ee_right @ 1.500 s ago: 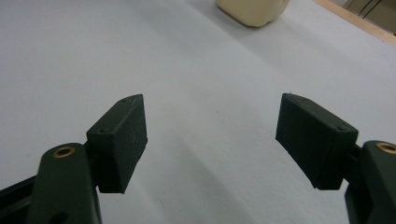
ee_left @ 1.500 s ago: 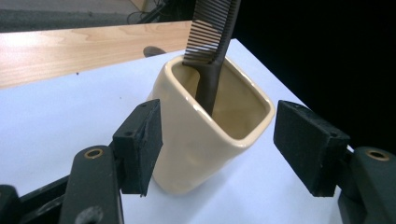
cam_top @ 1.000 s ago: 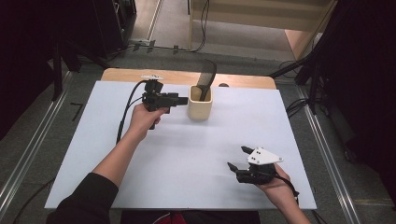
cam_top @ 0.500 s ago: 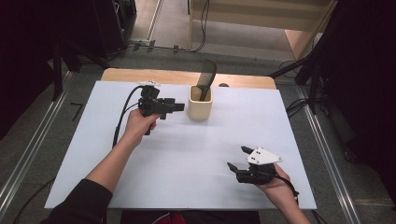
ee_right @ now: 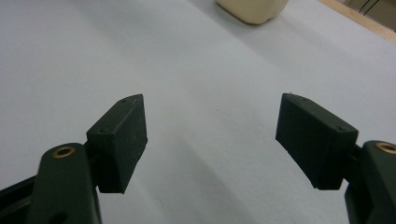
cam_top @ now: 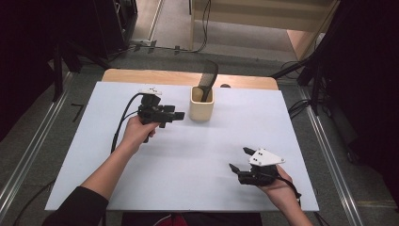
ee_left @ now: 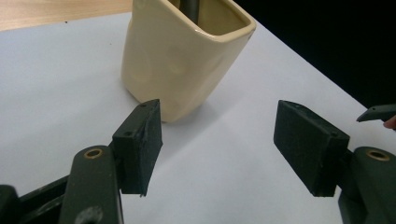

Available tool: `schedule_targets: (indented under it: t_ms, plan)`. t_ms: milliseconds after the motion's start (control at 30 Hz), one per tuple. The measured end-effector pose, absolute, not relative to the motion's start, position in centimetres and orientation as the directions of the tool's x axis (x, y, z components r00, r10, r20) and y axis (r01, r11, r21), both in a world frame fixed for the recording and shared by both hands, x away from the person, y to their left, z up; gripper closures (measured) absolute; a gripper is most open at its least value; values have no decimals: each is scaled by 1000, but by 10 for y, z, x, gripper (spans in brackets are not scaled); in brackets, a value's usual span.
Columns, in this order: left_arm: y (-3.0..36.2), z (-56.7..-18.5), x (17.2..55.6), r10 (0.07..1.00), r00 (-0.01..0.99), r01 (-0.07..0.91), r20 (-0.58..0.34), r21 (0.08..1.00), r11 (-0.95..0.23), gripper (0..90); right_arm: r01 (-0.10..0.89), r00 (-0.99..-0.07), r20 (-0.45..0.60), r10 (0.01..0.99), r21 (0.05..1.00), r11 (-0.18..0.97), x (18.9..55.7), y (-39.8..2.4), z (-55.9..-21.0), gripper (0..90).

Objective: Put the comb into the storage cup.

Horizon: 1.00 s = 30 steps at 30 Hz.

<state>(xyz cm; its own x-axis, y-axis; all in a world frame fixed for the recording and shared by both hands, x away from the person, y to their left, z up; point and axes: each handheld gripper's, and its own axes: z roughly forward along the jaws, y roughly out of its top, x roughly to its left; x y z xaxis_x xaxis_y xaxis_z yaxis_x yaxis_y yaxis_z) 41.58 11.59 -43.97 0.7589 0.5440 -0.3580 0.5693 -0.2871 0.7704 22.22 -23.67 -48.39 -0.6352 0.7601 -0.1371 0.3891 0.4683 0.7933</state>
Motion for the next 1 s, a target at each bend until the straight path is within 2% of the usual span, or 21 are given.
schedule_targets:
  t_ms: [1000]
  plan:
    - [151, -443, 361, 538, 762, 568, -360, 770, -291, 311, 392, -634, -150, 759, 783, 482, 224, -238, -485, 230]
